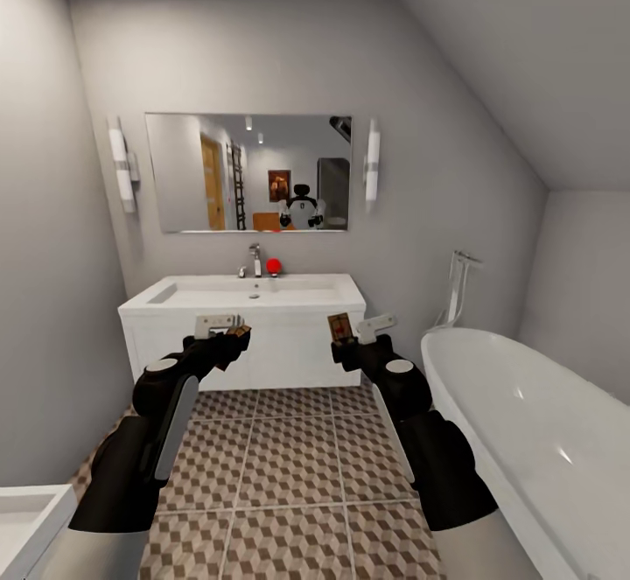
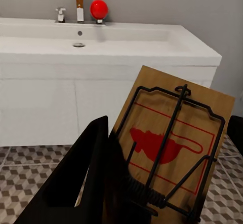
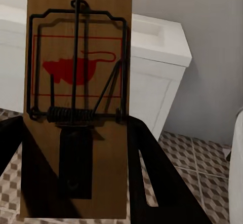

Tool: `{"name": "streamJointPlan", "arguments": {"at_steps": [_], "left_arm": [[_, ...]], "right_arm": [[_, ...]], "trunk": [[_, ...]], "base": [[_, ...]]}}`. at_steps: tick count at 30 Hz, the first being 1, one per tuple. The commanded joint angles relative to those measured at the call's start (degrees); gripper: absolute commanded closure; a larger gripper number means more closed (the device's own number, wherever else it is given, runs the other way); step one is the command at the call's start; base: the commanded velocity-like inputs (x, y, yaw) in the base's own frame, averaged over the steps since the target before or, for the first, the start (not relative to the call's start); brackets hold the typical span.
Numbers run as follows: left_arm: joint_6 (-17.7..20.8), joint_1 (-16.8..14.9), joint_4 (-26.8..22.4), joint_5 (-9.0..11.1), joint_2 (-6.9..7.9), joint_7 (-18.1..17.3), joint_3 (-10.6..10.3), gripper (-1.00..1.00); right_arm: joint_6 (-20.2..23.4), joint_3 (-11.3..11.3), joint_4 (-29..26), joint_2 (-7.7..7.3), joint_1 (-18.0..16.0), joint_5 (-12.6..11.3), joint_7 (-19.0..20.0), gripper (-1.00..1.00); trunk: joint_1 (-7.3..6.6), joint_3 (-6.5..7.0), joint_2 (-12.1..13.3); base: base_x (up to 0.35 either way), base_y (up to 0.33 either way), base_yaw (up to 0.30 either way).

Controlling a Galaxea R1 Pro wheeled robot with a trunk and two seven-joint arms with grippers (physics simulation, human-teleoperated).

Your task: Take the four mousetraps from the cabinet in the bathroom and place them on the bathroom floor. Make sure all four end up on the same floor surface, and ensure that at least two of them are either under or directly next to the same bathroom sink.

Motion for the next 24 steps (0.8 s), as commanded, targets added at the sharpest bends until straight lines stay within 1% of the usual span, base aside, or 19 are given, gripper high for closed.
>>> {"name": "streamJointPlan", "arguments": {"at_steps": [1, 17, 24], "left_arm": [[0.25, -0.06, -0.1, 0.47, 0.0, 0.42, -0.05, 1.0], [0.24, -0.15, -0.87, 0.47, 0.0, 0.5, -0.12, 1.0], [0.34, -0.63, -1.68, 0.47, 0.0, 0.5, -0.13, 1.0]], "right_arm": [[0.31, 0.08, -0.11, -0.01, -0.04, 0.14, -0.18, 1.0], [0.41, 0.1, -2.41, -0.12, 0.03, 0.22, -0.11, 1.0], [0.88, 0.8, -5.21, -0.16, 0.03, 0.29, -0.14, 1.0]], "trunk": [[0.23, -0.26, -0.46], [3.74, -3.13, -6.87], [5.28, -4.39, -9.68]], "base": [[0.0, 0.0, 0.0], [0.0, 0.0, 0.0], [0.0, 0.0, 0.0]]}}
